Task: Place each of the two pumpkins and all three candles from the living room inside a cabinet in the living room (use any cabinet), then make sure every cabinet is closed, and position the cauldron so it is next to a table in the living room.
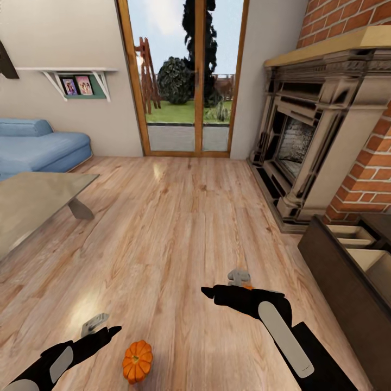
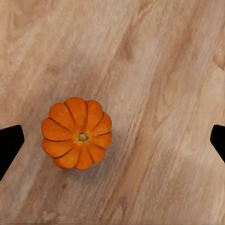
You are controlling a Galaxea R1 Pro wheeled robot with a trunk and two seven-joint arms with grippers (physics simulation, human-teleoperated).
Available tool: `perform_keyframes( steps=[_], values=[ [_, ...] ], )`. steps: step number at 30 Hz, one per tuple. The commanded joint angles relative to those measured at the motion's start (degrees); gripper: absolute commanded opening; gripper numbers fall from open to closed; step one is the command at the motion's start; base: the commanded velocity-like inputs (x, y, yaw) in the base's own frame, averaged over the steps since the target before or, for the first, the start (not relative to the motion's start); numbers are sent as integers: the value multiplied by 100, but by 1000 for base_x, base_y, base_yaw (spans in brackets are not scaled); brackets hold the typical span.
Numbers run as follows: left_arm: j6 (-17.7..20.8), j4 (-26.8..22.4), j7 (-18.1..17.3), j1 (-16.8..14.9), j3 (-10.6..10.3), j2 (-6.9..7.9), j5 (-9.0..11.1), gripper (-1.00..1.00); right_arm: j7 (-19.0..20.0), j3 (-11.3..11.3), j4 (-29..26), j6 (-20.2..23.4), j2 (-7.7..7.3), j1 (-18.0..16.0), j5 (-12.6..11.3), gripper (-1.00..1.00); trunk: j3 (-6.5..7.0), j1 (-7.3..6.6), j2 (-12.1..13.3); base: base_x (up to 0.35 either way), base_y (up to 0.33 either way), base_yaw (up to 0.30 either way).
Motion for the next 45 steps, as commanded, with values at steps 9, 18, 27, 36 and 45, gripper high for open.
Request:
perform_keyframes(
  steps=[9, 18, 27, 36, 45],
  values=[
    [49, 0, -5, -1, 40, 1, 34, 100, -60, 12, -15, 5, 2, -5, -63, 100, -167, 196, -365, -97, 102, 0],
    [47, 1, 22, -2, 41, -4, 34, 100, -71, 23, 16, 52, 5, -5, -55, 100, -328, 393, -726, -2, 3, 0],
    [35, 4, 60, 0, 98, -5, 193, 100, -94, 27, 26, 97, 184, -11, -55, 100, -490, 591, -1087, 0, 0, 0],
    [31, 18, 62, -1, 166, 9, 311, 100, -91, 2, -20, 82, 375, -103, -16, 100, -652, 789, -1448, 0, 0, 0],
    [42, 18, 59, -3, 164, 137, 732, 100, -62, 51, 9, -187, 555, -156, 69, 100, -813, 986, -1809, 0, 0, 0]
  ],
)
